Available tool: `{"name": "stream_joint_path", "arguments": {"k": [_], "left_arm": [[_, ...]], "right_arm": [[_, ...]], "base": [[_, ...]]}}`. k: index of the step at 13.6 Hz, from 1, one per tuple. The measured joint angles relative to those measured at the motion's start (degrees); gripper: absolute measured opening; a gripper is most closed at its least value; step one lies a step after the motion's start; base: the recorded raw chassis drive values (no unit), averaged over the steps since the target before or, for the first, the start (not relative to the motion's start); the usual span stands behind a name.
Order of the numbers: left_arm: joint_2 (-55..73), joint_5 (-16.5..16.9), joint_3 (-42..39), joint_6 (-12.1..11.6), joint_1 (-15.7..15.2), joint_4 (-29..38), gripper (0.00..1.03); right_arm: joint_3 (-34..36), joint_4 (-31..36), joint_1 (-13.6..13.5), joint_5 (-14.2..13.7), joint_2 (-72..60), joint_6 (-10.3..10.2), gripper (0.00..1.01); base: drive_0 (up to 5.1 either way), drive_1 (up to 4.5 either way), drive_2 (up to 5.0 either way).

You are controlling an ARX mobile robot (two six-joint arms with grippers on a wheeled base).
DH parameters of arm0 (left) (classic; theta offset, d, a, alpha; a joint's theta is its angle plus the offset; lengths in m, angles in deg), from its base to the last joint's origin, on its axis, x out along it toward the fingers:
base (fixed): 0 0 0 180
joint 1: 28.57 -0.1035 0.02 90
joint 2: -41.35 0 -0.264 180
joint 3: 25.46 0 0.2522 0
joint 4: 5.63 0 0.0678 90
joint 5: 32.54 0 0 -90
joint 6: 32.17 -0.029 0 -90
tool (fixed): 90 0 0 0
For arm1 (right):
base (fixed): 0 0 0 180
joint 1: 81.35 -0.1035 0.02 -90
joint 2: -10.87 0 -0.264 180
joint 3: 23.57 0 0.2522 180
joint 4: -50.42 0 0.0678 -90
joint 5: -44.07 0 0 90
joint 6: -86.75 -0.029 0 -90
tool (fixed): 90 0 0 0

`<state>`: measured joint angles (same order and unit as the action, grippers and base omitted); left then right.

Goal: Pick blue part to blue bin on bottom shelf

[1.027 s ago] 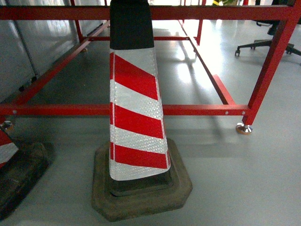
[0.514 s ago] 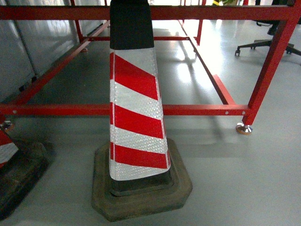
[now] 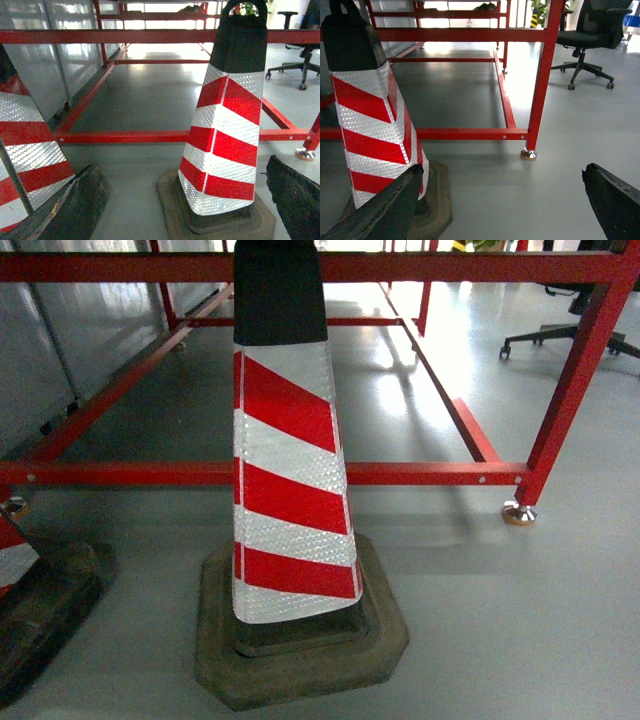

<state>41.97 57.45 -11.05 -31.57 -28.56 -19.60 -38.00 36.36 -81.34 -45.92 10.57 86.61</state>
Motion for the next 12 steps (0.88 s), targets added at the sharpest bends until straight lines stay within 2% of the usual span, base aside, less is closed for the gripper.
{"name": "stream_joint_path", "arguments": {"k": [12], "left_arm": [[0.00,-0.07,0.00,0.00,0.00,-0.22,0.98]], "right_arm": [[0.00,-0.04,0.00,0.00,0.00,0.00,0.98]], "base": [[0.0,0.00,0.0]]}}
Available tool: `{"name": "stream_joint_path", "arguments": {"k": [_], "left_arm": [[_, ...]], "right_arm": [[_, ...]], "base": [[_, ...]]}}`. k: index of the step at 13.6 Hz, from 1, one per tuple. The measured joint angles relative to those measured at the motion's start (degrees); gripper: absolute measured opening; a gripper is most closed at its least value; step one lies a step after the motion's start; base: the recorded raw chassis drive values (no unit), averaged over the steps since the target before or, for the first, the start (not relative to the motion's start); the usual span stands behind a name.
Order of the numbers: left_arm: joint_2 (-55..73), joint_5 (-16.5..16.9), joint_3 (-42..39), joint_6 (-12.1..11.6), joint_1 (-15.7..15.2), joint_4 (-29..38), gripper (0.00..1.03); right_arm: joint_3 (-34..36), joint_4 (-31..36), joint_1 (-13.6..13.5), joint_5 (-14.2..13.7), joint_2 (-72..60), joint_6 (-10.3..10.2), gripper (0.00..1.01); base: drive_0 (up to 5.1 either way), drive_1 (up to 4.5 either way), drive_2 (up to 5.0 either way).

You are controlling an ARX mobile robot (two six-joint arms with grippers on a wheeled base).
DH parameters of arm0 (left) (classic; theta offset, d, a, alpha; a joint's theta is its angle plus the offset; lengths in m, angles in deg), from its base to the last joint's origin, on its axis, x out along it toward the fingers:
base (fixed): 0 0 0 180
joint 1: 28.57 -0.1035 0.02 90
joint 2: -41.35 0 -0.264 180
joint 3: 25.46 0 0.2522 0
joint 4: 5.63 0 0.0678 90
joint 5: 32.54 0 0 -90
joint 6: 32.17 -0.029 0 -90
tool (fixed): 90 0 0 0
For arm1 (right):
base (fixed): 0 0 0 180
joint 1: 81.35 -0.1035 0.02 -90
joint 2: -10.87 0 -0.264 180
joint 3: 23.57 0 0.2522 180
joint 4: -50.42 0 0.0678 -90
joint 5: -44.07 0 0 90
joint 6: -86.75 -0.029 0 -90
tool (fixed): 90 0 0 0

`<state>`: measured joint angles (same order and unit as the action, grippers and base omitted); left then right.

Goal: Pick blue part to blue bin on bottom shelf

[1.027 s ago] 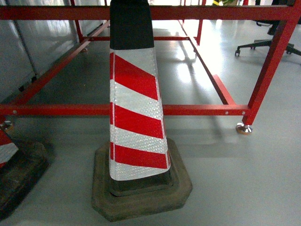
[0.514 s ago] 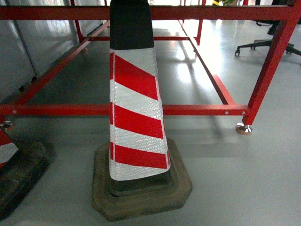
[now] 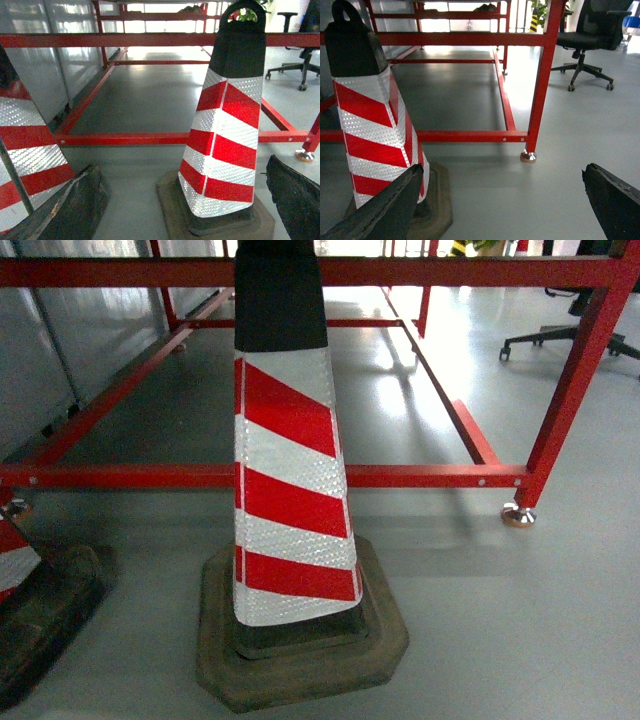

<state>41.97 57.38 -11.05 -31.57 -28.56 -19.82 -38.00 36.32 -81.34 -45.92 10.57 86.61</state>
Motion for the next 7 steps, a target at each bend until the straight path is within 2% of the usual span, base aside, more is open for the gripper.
{"name": "stream_joint_path", "arguments": {"k": [7], "left_arm": [[0.00,0.02,0.00,-0.28,0.00,0.22,0.98]], "right_arm": [[0.00,0.00,0.00,0.02,0.00,0.00,0.98]], "base": [[0.0,0.00,0.0]]}}
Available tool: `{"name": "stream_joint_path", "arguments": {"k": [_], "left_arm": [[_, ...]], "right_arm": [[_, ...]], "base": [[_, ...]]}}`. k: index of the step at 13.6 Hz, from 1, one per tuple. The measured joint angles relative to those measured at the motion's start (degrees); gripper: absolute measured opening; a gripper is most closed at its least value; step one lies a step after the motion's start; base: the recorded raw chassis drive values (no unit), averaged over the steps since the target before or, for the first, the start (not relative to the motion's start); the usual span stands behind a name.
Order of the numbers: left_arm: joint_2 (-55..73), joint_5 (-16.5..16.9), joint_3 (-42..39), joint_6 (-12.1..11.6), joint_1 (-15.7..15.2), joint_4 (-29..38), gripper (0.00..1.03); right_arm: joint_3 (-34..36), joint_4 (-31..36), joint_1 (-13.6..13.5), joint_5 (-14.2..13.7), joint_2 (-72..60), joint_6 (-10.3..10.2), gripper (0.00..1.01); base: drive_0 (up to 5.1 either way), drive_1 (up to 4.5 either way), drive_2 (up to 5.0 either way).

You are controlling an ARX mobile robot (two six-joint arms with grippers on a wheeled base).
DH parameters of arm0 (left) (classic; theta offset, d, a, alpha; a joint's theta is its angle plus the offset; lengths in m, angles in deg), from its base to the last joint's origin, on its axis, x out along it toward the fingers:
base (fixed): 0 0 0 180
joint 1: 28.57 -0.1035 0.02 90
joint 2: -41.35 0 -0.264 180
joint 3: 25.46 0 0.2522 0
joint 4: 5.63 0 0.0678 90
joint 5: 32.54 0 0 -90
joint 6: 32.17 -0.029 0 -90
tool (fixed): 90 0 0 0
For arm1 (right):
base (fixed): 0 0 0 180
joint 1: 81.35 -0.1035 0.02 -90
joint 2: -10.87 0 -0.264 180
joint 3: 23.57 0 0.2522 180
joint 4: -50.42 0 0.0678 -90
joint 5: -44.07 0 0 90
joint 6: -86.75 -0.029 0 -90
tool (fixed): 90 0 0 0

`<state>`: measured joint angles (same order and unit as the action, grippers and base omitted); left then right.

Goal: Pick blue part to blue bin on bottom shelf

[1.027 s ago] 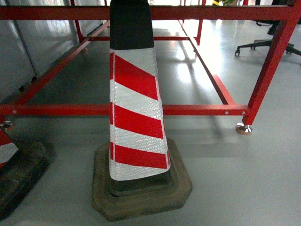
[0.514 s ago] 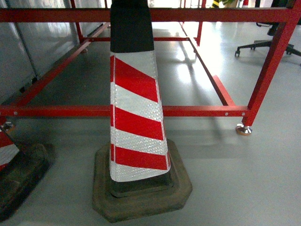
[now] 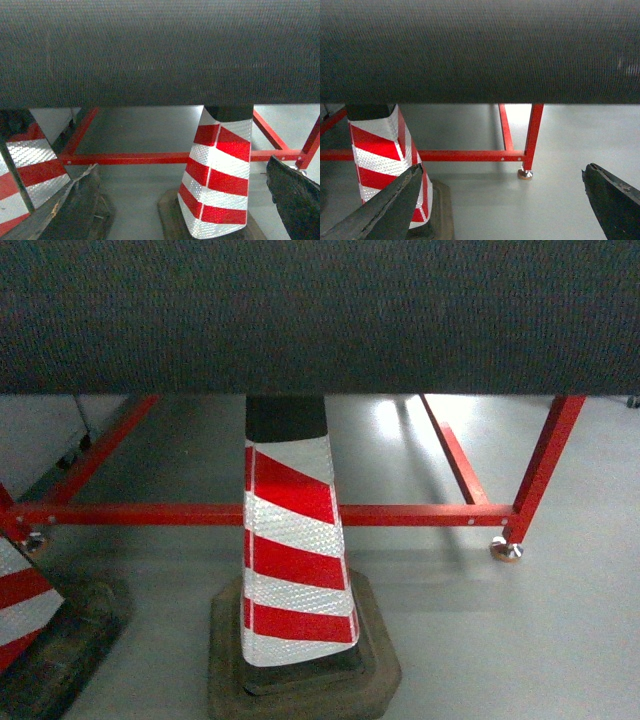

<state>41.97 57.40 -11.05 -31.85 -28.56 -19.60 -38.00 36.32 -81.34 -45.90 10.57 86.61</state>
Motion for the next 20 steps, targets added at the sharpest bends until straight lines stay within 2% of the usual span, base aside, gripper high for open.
{"name": "stream_joint_path", "arguments": {"k": [20], "left_arm": [[0.00,0.07,0.02,-0.35,0.00,-0.07,0.98]], "right_arm": [[0.00,0.02,0.00,-0.02,0.00,0.00,0.98]], "base": [[0.0,0.00,0.0]]}}
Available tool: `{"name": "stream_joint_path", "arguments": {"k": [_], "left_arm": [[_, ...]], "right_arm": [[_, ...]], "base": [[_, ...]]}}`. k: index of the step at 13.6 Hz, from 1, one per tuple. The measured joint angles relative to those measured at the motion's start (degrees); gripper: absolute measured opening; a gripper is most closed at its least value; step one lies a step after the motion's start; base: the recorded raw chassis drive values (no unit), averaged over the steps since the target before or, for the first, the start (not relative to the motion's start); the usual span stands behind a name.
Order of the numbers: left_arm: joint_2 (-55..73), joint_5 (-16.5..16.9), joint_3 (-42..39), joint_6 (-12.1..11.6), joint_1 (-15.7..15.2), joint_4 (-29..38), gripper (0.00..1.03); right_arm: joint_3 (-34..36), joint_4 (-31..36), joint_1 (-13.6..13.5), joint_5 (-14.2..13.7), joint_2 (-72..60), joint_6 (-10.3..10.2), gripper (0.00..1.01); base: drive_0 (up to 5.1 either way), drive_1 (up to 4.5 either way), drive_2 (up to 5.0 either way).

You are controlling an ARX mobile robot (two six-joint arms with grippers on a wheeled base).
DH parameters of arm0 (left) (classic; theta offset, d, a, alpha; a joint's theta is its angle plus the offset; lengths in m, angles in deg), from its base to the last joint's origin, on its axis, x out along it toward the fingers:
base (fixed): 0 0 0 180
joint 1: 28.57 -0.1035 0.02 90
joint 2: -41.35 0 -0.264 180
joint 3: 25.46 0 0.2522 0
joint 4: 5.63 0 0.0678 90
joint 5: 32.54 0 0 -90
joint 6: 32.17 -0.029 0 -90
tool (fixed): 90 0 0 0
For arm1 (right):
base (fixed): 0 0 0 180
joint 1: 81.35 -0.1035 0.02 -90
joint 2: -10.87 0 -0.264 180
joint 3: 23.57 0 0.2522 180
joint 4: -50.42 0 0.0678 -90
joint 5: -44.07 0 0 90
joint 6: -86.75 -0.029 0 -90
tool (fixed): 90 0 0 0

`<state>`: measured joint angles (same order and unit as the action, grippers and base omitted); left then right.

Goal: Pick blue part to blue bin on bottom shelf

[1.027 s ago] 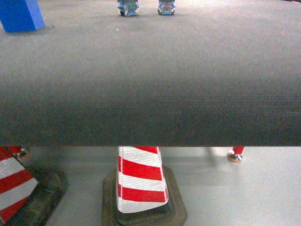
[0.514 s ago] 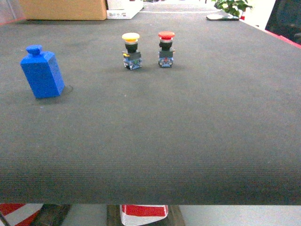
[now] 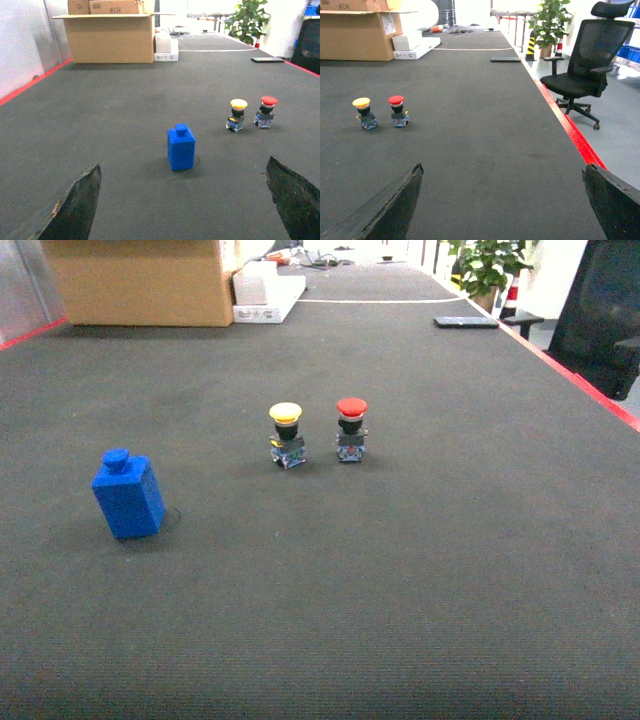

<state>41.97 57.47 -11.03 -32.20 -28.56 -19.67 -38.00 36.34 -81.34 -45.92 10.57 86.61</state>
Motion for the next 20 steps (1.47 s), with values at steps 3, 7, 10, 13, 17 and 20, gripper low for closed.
{"name": "stream_joint_path", "arguments": {"k": [3,7,10,13,17,20], "left_arm": [[0.00,-0.04,0.00,0.00,0.00,0.07,0.98],[0.00,-0.02,0.00,0.02,0.00,0.07,0.98],[7.13,-9.31,2.34,5.88,4.55,-6.27,0.98],[30.08,-11.32,3.34,7.41,8.31,18.18,0.98],[82.64,-10.34,19.91,3.67,8.46,56.33,0.98],[102.07,-10.54,28.24,3.93,8.09,57.35,0.98]], "right_arm": [[0.00,0.02,0.00,0.00,0.00,0.00,0.98],[0.00,0.02,0.00,0.00,0.00,0.00,0.98],[0.00,0.02,0.00,0.00,0.00,0.00,0.98],[0.00,0.07,0.00,0.00,0.00,0.00,0.98],[0.00,0.02,0.00,0.00,0.00,0.00,0.98],[0.00,0.02,0.00,0.00,0.00,0.00,0.98]], "base": [[0.0,0.00,0.0],[0.0,0.00,0.0],[0.0,0.00,0.0],[0.0,0.00,0.0],[0.0,0.00,0.0],[0.0,0.00,0.0]]}}
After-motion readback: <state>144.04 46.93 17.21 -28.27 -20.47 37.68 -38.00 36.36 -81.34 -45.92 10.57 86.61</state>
